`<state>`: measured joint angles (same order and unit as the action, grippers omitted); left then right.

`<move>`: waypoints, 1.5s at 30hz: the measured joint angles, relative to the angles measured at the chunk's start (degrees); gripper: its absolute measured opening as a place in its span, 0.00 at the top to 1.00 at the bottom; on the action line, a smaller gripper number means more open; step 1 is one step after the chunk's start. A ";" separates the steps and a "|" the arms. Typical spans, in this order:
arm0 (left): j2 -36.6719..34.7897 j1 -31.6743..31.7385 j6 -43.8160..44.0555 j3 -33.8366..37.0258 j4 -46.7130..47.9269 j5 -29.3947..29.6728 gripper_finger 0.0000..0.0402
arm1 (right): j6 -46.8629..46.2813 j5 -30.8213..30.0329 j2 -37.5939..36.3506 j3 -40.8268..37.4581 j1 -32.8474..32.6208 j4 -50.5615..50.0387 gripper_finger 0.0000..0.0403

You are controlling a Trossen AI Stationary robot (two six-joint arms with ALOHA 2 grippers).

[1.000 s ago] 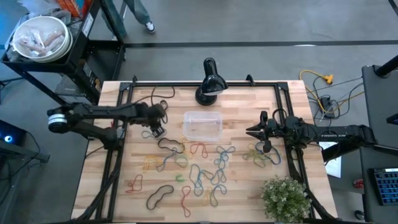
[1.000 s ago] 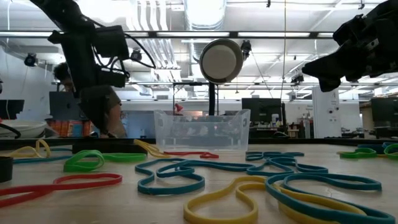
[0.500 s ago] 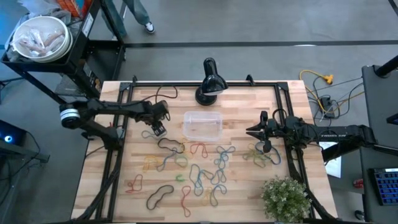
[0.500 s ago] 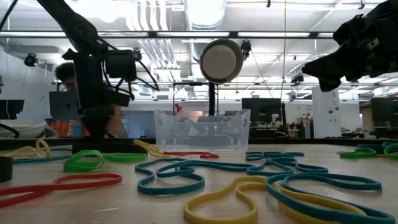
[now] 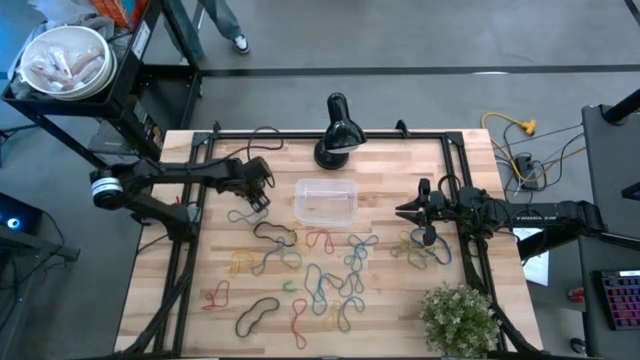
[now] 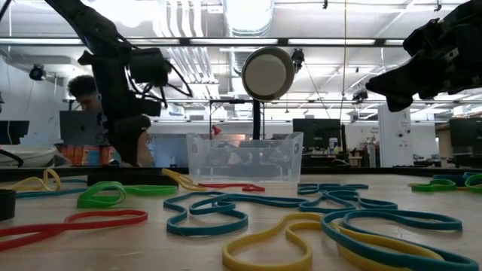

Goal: Pick and place rubber bands into bin
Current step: Put the black rubber band into the transparent bin

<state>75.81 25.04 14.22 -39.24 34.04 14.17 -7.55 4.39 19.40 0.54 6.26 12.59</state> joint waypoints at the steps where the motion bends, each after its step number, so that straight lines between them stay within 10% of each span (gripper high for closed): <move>1: 0.00 0.12 0.04 0.06 -0.04 0.27 0.59 | 0.02 0.01 0.00 0.00 -0.02 0.01 0.84; 29: 5.89 0.44 0.89 0.84 0.41 -1.35 0.60 | -0.83 0.02 0.33 0.00 0.00 0.03 0.84; 45: 6.55 0.42 -0.10 0.82 0.38 -2.22 0.99 | -1.05 0.05 0.26 0.00 0.00 0.05 0.84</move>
<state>82.36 25.45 14.12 -38.42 34.43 11.95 -8.60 4.44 19.66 0.54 6.26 12.64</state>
